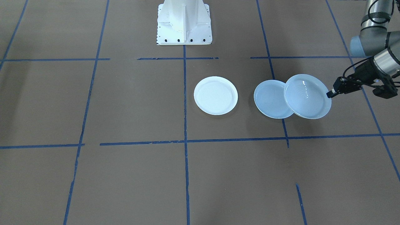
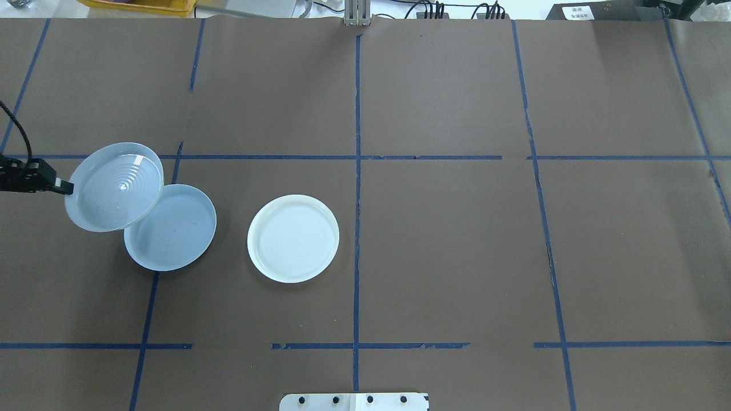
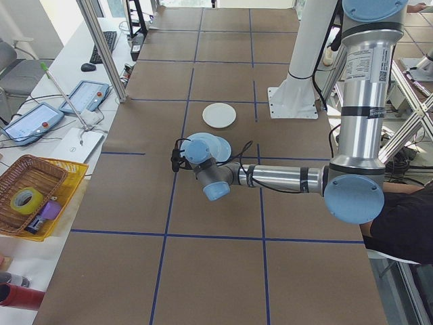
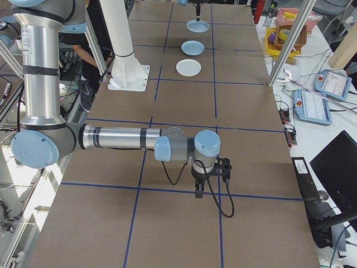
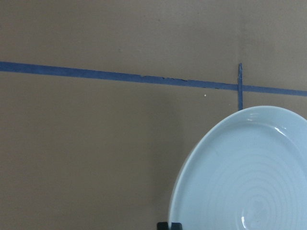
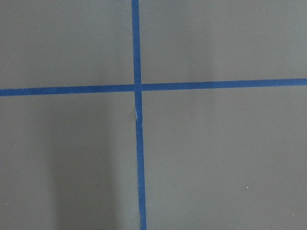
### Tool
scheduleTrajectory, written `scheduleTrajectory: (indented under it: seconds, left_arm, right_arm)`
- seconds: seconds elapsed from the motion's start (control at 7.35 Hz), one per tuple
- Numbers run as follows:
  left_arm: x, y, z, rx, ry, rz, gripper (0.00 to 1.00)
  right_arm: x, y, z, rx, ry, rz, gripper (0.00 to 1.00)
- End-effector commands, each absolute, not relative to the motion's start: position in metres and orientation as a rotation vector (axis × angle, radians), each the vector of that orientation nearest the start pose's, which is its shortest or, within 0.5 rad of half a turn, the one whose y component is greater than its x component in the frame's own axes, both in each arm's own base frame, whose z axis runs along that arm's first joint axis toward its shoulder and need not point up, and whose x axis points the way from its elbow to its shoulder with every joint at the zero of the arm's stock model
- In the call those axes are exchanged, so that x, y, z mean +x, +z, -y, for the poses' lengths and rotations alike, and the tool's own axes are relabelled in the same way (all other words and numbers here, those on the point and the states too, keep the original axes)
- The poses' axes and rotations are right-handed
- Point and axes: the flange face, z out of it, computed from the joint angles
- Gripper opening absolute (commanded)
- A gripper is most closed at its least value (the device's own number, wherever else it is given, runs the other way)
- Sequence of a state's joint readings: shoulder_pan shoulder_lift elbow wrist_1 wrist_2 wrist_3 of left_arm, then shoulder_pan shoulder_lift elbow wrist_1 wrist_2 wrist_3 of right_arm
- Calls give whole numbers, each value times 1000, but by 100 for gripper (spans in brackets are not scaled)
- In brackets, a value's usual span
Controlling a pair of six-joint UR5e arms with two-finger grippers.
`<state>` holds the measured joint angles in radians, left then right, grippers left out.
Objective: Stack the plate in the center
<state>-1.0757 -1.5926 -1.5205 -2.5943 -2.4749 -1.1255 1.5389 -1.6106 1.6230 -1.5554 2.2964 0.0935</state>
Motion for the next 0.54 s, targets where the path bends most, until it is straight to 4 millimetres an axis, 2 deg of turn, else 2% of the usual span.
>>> scheduleTrajectory:
  seconds: [0.0,0.14,0.41]
  left_arm:
    - [258,525,458,-5,-147,-1216,0]
    - [278,524,452,-5,-151,-1204,0]
    - [278,527,449,-2,-141,-1200,0]
  right_arm:
    - [52,654,479,-19,49,724,100]
    - [52,654,479,-19,49,726,100]
    - [52,654,479,-19,49,724,100]
